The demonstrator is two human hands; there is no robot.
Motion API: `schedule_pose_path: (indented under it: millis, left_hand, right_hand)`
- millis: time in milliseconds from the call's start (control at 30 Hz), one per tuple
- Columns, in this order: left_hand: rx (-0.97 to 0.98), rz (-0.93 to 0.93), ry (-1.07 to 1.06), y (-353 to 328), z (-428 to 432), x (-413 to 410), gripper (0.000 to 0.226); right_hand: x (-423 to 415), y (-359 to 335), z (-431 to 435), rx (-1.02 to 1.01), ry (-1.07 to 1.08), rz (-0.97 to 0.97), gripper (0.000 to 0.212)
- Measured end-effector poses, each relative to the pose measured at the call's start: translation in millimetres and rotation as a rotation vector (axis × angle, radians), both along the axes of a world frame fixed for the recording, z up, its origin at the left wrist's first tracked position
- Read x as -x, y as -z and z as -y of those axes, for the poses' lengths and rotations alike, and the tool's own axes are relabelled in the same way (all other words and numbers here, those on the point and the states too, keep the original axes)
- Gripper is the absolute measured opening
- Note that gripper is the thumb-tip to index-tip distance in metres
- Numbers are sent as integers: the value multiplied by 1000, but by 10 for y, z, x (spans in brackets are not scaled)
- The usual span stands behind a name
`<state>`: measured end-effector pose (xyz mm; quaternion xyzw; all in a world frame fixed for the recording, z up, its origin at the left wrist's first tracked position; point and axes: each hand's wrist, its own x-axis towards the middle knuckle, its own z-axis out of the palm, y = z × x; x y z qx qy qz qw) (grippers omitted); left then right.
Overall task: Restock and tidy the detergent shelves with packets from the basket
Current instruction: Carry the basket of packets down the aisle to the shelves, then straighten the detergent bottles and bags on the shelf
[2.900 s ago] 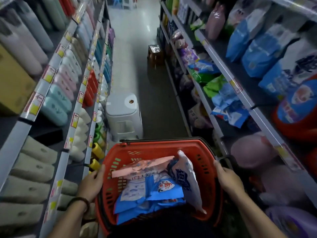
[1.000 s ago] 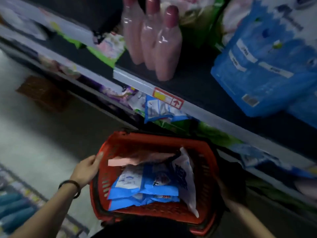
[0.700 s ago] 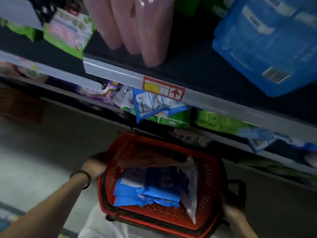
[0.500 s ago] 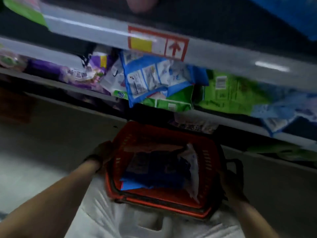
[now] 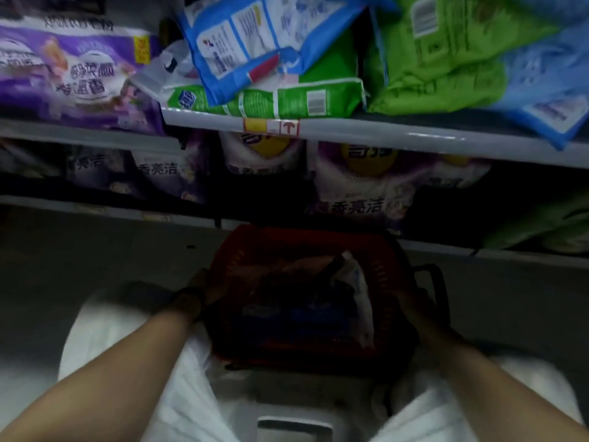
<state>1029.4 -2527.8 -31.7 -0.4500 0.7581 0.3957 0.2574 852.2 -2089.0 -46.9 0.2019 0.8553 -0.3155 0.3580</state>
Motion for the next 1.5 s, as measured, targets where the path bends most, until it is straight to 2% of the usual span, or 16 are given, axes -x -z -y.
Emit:
schedule_pose_path:
  millis: [100,167,233,300,367,467,500,533,600,667,767,833,967,1200,1367,1500]
  left_hand:
    - [-3,37,42,-32,-10,31,71]
    - [44,55,102,0,-63,-43,75]
    - [82,18,124,164,2,-108,100]
    - [35,-47,118,7,-66,-83,110]
    - [21,-151,162,-513,-307,-64,104]
    - [79,-213,404,-1126,-669,-28,109]
    - [103,-192,471,-1274,-734,-10,105]
    - [125,-191,513,-1431,-789,21,91]
    - [124,-259,481,-1755,-904,27,66]
    - [172,-337,536,-2105,-1009,65,54]
    - [317,-437,656,-2561,-1068,105,28]
    - [344,-514,702,-2882,-1118,109,31]
    - [432,-628,743,-3408,-1279,210,18]
    - [523,-675,788,-3954,-1368,661,24]
    - [567,-665,863,-4201,-1407,1153,13]
    - [577,-642,920,-4277,-1435,1581,36]
  right_hand:
    - [2,112,-26,20,-16,29,103]
    - [-133,-139,42,-41,-128,39,110]
    - [-186,-428,78,-104,-243,5,88]
    - [-184,-660,128,-57,-222,-101,65]
    - [-152,-831,154,-16,-197,-235,58]
    - [-162,-1149,241,-16,-390,-260,56]
    - [-172,-1286,304,-6,-419,-277,54]
    - [-167,-1417,361,13,-434,-296,52]
    - [-221,-1754,458,42,-479,-361,41]
    - [-222,-2019,555,55,-568,-412,20]
    - [-372,-2593,590,95,-637,-587,14]
    - [-467,-2948,554,147,-616,-685,18]
    - [-474,-3488,532,73,-623,-763,16]
    - [-70,-4096,550,59,-632,-830,30]
    - [415,-4225,594,110,-557,-846,18]
    - [775,-4154,705,140,-442,-759,23]
